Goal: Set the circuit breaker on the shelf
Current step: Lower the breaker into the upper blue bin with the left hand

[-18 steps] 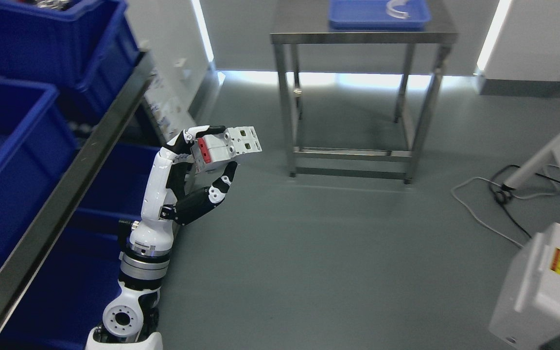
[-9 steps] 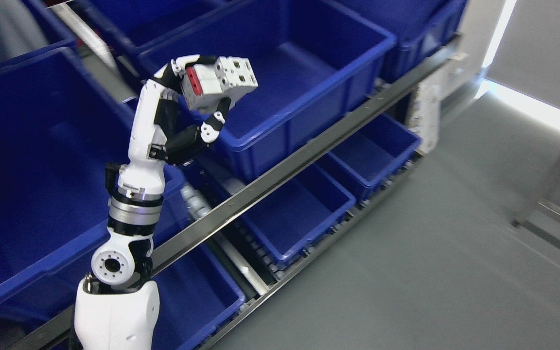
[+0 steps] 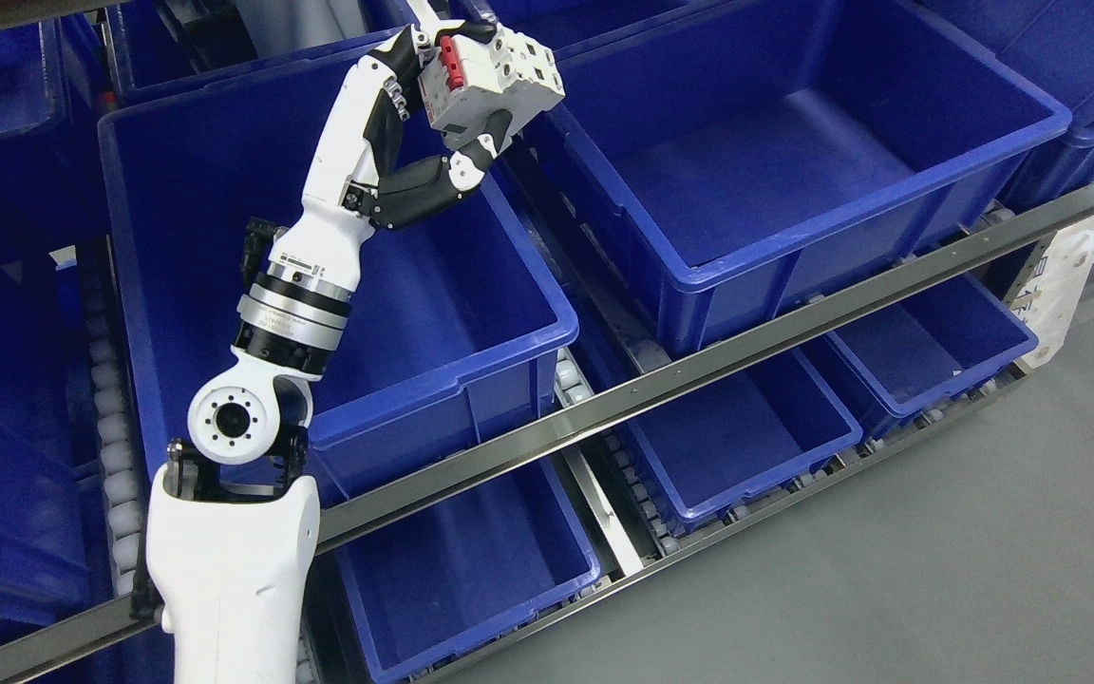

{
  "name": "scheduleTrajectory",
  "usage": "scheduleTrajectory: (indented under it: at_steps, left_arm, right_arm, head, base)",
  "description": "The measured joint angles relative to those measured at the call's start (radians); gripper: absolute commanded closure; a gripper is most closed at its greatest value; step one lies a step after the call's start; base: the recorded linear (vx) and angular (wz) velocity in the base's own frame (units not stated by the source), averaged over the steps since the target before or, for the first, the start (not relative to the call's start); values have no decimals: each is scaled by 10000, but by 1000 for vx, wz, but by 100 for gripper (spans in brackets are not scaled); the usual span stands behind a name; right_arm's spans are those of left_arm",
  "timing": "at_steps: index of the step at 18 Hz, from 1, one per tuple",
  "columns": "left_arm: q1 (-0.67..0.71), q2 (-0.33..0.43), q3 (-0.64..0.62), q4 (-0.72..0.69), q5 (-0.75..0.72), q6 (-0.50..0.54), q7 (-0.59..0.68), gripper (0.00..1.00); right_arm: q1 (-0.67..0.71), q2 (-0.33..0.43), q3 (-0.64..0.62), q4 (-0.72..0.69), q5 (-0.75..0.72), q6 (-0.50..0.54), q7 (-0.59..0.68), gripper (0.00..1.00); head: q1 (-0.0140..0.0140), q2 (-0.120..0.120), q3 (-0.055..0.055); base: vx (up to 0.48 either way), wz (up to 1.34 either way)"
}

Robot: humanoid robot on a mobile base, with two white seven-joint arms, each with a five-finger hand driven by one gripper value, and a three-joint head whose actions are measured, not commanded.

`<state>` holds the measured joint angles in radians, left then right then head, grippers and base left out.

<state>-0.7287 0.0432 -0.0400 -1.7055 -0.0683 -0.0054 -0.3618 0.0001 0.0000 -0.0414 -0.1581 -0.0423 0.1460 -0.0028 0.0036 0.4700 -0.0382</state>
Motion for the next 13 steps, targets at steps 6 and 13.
scheduleTrajectory:
  at_steps: [6, 13]
  left_arm:
    - [-439, 1382, 33, 586, -1434, 643, -2313, 90]
    - [-1170, 3269, 232, 2136, -2616, 212, -2909, 89]
  right_arm:
    - [1, 0, 0, 0, 1, 0, -2, 0]
    - [0, 0, 0, 0, 2, 0, -3, 0]
  head:
    - [0, 0, 0]
    - [0, -1, 0]
  base:
    - [-5, -49]
    - [-2, -22]
